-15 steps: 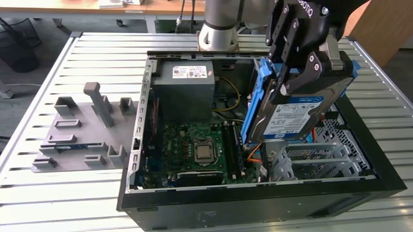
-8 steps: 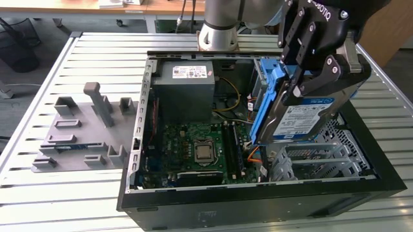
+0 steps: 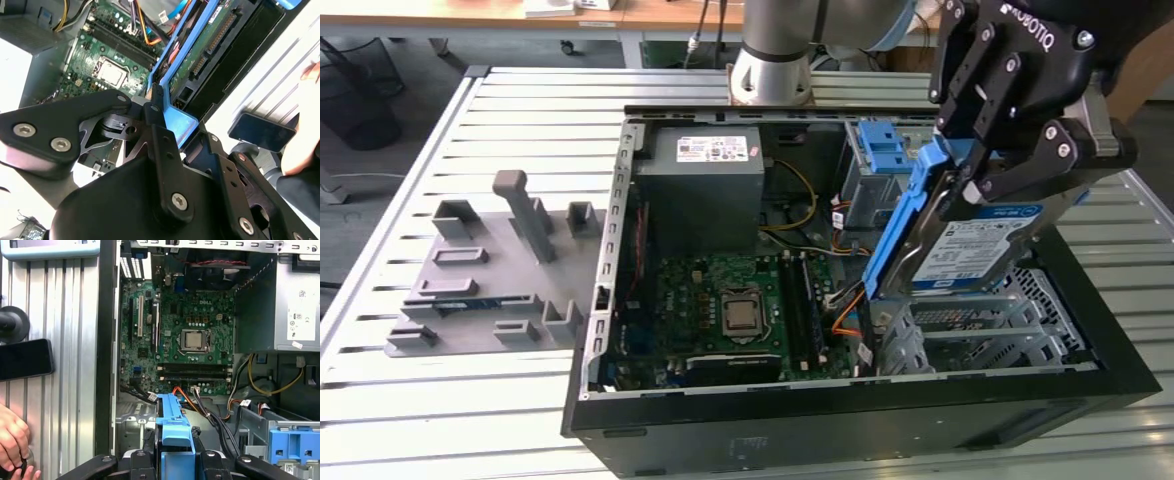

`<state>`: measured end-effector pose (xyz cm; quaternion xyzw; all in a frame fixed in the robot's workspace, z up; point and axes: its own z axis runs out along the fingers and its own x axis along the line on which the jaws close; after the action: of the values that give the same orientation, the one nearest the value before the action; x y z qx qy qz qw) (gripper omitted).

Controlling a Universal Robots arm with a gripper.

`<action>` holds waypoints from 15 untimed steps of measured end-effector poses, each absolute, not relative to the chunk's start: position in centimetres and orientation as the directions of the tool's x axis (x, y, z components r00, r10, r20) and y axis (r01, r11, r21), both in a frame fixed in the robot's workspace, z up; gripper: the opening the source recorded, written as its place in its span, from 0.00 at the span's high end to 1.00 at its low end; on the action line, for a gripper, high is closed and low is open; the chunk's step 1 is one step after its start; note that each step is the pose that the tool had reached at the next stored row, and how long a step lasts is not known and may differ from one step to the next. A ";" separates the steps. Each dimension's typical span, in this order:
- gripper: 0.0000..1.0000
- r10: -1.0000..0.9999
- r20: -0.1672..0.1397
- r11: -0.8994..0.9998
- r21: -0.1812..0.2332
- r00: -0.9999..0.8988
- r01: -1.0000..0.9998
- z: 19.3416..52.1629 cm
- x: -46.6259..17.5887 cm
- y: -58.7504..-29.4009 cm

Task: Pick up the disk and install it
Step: 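Insert the disk into the insertion slot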

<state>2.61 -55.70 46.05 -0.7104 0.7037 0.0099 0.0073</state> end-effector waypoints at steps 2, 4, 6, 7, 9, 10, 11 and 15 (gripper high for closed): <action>0.64 -1.000 -0.024 -0.010 0.004 0.009 -1.000 46.0 3.0 -55.7; 0.64 -1.000 -0.025 -0.009 0.004 0.009 -1.000 46.0 3.1 -55.7; 0.64 -1.000 -0.023 -0.009 0.004 0.008 -1.000 46.0 3.1 -55.9; 0.64 -1.000 -0.022 -0.008 0.004 0.008 -1.000 46.0 3.1 -56.1; 0.64 -1.000 -0.022 -0.008 0.004 0.008 -1.000 46.0 3.2 -56.3; 0.64 -1.000 -0.022 -0.008 0.004 0.008 -1.000 46.0 3.2 -56.4; 0.64 -1.000 -0.022 -0.007 0.004 0.007 -1.000 45.9 3.3 -56.5; 0.64 -1.000 -0.022 -0.006 0.005 0.006 -1.000 45.7 4.1 -56.5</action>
<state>4.13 -56.55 45.67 -0.7092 0.7049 0.0093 0.0060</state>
